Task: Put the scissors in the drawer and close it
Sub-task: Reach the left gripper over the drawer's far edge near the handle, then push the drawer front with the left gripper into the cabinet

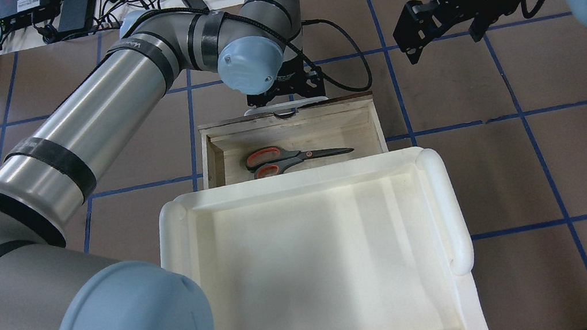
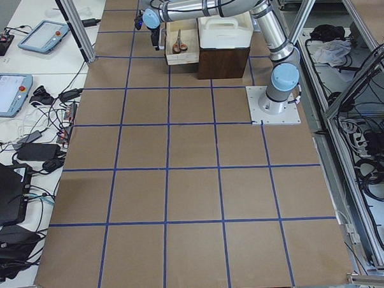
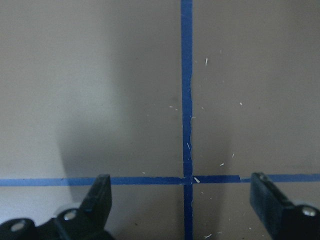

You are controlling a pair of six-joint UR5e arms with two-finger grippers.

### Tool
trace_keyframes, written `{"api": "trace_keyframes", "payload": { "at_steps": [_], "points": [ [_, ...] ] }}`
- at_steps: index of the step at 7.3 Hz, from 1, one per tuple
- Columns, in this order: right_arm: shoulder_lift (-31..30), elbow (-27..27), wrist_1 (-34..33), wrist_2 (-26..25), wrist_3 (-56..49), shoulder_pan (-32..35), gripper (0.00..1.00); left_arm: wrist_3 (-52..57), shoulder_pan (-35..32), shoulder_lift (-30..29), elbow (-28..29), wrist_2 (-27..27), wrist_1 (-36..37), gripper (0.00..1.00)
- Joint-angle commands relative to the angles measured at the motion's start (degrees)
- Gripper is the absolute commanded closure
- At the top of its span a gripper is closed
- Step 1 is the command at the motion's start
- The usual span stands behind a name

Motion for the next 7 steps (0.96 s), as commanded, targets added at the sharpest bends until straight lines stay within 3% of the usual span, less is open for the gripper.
{"api": "trace_keyframes", "payload": {
  "at_steps": [1, 7],
  "points": [
    [0.12, 0.06, 0.09, -0.1, -0.22, 0.0, 0.0, 0.0, -0.35, 1.19, -0.4, -0.03, -1.17, 0.0],
    [0.21, 1.03, 0.44, -0.11, -0.3, 0.0, 0.0, -0.17, -0.44, 5.85, -2.95, -2.4, -8.28, 0.0]
  ]
}}
